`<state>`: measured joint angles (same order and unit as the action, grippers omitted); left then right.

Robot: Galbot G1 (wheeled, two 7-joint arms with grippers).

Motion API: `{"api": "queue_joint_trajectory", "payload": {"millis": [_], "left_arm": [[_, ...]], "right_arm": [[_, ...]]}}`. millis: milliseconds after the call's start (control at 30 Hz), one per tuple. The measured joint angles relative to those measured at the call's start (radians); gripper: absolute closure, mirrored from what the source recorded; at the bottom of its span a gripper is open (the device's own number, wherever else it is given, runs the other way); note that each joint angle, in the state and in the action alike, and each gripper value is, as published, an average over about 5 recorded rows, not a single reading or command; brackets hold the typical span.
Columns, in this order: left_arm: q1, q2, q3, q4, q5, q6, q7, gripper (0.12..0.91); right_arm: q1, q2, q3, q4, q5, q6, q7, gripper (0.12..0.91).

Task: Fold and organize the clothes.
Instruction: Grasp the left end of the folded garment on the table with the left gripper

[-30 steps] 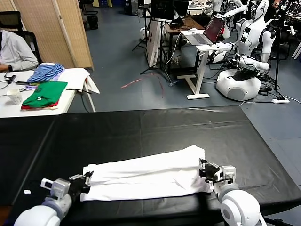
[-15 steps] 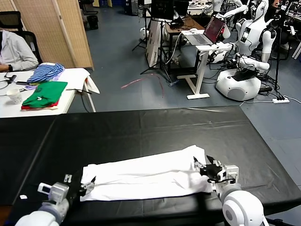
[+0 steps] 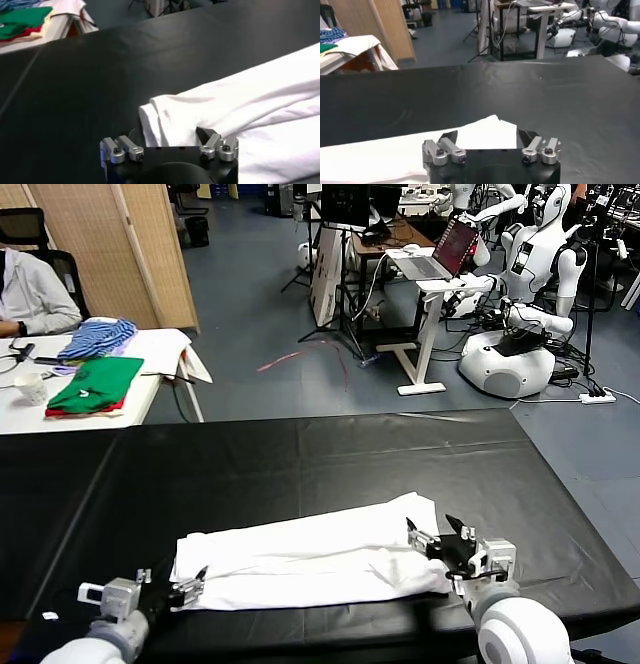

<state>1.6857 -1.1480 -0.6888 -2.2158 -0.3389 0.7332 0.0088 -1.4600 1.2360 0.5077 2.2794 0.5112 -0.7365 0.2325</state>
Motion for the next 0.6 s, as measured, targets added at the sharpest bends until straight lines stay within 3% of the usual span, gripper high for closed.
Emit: {"api": "queue_joint_trajectory", "payload": {"millis": [267,367,600], "left_arm": [[0.008,-0.005,0.01,0.004,0.034,-0.001,0.062,0.208],[0.007,-0.007,0.012,0.006,0.037,-0.001,0.071,0.327],[0.005,-0.014,0.017,0.007,0.039,-0.002,0.077,0.751]], "right_arm": [[-0.002,-0.001,0.006,0.004,0.004,0.0,0.0,0.118],[0.0,-0.001,0.003,0.004,0.005,0.0,0.001,0.118],[0.004,0.0,-0.002,0.003,0.006,0.0,0.001,0.118]]}}
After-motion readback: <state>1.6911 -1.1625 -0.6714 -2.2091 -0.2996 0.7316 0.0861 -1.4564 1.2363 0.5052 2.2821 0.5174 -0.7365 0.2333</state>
